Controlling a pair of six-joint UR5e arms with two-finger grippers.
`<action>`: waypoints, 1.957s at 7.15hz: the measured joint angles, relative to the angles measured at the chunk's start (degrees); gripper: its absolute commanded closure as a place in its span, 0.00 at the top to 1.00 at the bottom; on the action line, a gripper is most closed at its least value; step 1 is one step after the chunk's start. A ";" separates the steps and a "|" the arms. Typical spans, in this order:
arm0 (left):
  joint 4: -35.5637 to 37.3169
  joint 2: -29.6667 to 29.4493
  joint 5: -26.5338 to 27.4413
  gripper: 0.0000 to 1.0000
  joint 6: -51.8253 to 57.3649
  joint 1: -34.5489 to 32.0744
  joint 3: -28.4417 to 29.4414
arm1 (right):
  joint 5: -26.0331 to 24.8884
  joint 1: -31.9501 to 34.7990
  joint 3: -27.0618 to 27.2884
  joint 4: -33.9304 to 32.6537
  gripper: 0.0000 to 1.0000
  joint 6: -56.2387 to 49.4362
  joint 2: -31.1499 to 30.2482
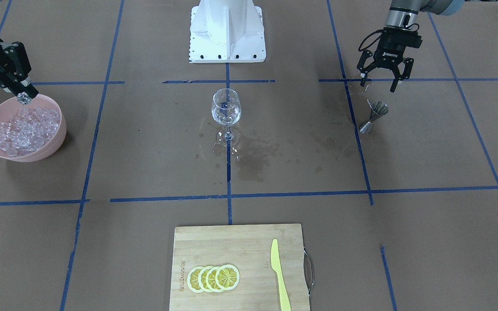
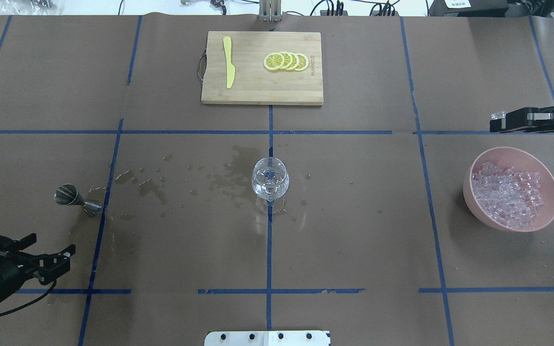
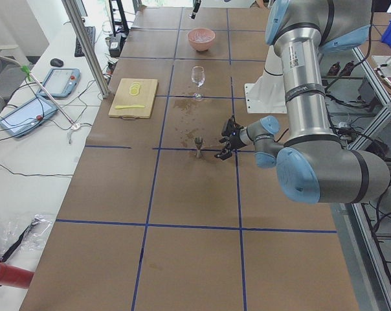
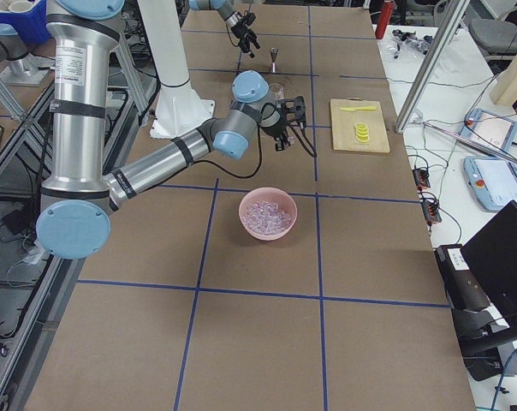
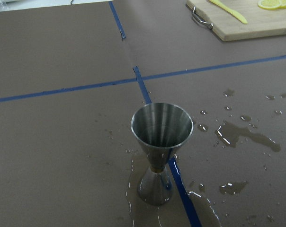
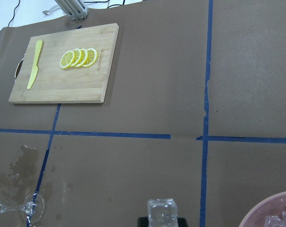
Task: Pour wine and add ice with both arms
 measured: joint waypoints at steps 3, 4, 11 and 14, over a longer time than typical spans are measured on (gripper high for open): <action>23.84 -0.16 -10.53 1.00 -11.13 5.50 -15.60 | 0.01 -0.20 -0.17 -0.08 0.00 1.14 1.30; 26.42 -0.21 -11.24 1.00 -13.21 7.17 -17.46 | 0.01 -0.22 -0.22 -0.06 0.00 1.18 1.44; 35.11 -9.55 -23.56 1.00 -6.42 -2.77 -23.93 | -0.80 -6.31 -0.11 -2.78 0.00 5.34 7.61; 36.11 -12.09 -32.34 1.00 5.51 -16.33 -23.89 | -4.14 -12.29 -0.12 -10.88 0.00 10.45 17.72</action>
